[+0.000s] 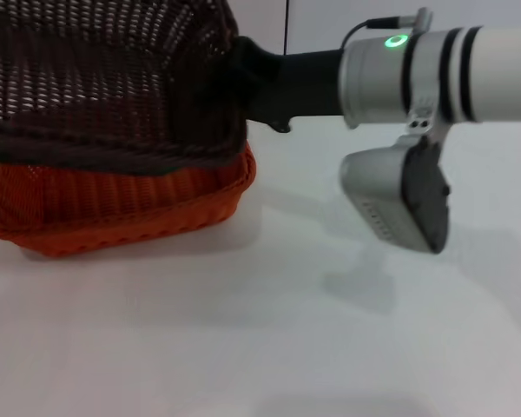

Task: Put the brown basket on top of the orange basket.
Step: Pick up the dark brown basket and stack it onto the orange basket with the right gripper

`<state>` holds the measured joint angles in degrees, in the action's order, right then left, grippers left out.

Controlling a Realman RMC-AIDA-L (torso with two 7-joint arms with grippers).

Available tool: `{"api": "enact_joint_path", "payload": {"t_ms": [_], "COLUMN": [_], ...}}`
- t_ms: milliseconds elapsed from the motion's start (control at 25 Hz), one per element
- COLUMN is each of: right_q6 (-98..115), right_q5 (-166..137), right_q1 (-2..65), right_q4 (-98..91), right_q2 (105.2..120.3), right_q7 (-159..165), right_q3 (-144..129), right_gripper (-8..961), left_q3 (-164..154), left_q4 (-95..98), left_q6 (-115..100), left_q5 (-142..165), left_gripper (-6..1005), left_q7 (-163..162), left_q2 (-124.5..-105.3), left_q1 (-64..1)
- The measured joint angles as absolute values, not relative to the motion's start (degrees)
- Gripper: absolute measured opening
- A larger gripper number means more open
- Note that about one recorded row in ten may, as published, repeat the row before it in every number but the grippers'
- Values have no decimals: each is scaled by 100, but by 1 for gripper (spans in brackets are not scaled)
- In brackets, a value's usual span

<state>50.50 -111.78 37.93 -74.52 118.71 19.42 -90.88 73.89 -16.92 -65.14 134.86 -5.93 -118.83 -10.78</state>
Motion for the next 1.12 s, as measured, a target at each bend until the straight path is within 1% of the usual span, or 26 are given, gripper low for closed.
{"api": "enact_joint_path", "payload": {"t_ms": [400,840,1000,1120], "right_q6": [5619,5946,5934,5883], "right_q5": [-11218,-11250,-11300,-11300], "right_q1": [4337,5195,5479,5654], "right_q4": [-6574,-5245,-4767,-4413], "right_q2": [11851,11581,11518,11524], "right_q7": [1257,620,382,78], "right_q3": [-7947,-7331,-7137,-6965], "right_gripper": [167,176,179,181], "left_q3": [7414,8088,8202,8253], "left_q4": [-1644,-1680,-1666,-1639], "left_q6": [-6268,-6302,-6313,-6317], "left_q5": [13481,13482,13482,13483], "left_gripper": [776,777,777,777], "left_q7": [-896,-818,-817,-817], "left_q2": [-11873,-11837,-11837,-11838], "left_q1": [-991,-1012,-1042,-1061]}}
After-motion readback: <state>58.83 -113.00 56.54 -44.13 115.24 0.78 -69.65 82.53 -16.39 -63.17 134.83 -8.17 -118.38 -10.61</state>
